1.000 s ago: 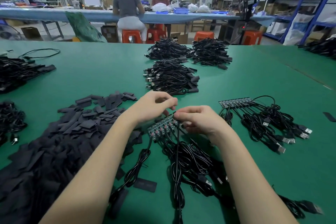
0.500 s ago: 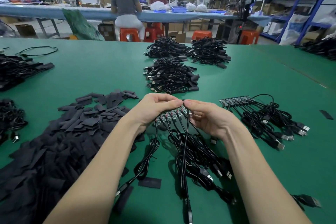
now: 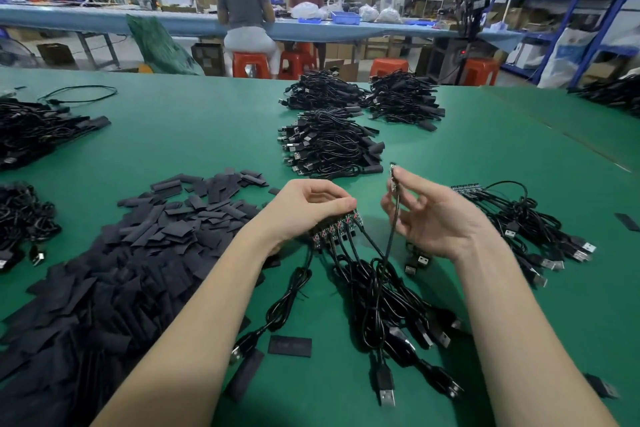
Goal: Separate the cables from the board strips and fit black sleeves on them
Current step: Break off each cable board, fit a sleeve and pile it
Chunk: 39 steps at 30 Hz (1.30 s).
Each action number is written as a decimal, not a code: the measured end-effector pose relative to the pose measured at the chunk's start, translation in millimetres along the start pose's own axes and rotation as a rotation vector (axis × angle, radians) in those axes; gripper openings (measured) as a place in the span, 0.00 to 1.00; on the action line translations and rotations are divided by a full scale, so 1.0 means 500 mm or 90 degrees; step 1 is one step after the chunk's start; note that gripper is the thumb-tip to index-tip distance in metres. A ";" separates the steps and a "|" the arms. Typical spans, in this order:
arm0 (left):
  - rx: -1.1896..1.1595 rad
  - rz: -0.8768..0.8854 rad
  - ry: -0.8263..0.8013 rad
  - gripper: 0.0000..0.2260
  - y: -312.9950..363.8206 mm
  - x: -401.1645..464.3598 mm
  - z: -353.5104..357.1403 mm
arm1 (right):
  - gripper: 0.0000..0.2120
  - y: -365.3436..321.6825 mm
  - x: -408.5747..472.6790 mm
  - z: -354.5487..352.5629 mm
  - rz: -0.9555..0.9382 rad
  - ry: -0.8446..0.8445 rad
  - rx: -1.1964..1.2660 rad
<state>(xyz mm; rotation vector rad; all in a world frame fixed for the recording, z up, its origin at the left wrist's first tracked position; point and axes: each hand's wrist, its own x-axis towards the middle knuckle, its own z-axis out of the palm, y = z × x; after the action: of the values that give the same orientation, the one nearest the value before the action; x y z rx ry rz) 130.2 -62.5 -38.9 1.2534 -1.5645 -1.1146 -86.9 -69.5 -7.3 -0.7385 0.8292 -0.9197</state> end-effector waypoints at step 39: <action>-0.344 -0.137 0.180 0.08 0.027 -0.004 -0.045 | 0.10 0.035 0.177 0.169 -0.065 0.070 -1.091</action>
<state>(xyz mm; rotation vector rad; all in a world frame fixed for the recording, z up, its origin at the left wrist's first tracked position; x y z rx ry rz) 148.4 -62.4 -20.1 1.1552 -0.8533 -1.3175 23.3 -124.9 -6.4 -2.1959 1.6428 -0.1061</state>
